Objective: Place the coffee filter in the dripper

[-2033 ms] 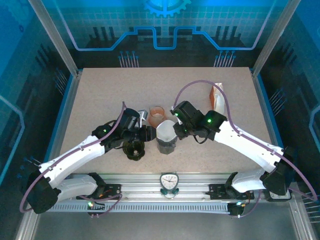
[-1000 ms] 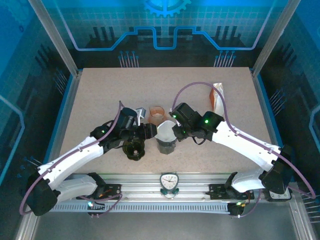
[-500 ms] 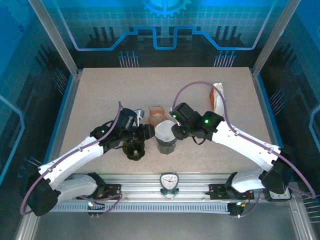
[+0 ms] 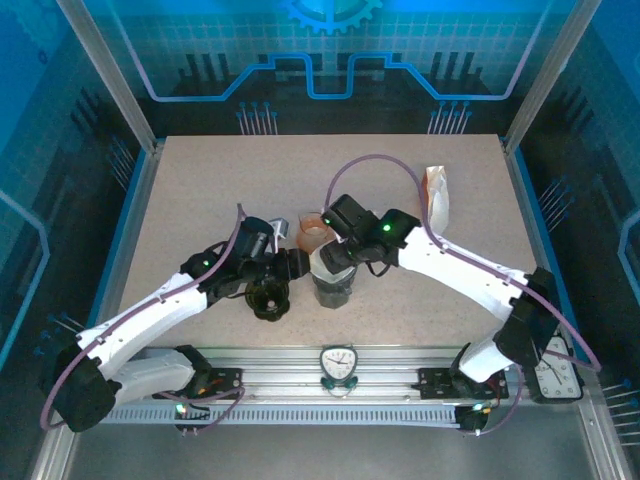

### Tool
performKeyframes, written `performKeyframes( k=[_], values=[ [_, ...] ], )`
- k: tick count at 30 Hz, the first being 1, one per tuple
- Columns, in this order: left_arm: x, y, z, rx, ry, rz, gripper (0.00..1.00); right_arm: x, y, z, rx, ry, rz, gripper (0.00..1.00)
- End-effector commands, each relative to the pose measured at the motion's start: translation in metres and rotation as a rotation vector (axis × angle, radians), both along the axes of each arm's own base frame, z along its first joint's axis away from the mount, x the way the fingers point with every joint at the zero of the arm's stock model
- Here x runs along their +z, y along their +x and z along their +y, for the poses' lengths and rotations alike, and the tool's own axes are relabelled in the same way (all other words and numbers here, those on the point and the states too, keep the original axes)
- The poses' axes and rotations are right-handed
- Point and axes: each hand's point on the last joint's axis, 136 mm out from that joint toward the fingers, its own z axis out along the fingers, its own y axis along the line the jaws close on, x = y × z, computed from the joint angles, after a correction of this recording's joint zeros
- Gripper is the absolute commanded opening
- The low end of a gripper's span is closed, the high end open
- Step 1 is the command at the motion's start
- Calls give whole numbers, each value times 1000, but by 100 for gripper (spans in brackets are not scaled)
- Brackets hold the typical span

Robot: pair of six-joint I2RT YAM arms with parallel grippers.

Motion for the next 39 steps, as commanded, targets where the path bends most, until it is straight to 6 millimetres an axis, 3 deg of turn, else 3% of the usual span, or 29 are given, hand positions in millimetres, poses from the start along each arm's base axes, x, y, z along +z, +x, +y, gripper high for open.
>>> performKeyframes(
  k=[1, 12, 24, 32, 39],
  values=[
    [-5, -2, 3, 11, -5, 19, 50, -7, 1, -3, 3, -7, 20, 69],
    [-7, -1, 1, 9, -10, 25, 50, -40, 0, -5, 3, -62, 75, 69],
    [0, -2, 1, 15, -41, 11, 51, -61, -2, -7, -9, -75, 98, 69],
    [27, 5, 3, 45, -111, -77, 66, -64, -1, -7, -14, -81, 93, 69],
    [25, 9, -17, -19, -148, -47, 73, -64, -2, -8, -13, -85, 93, 69]
  ],
)
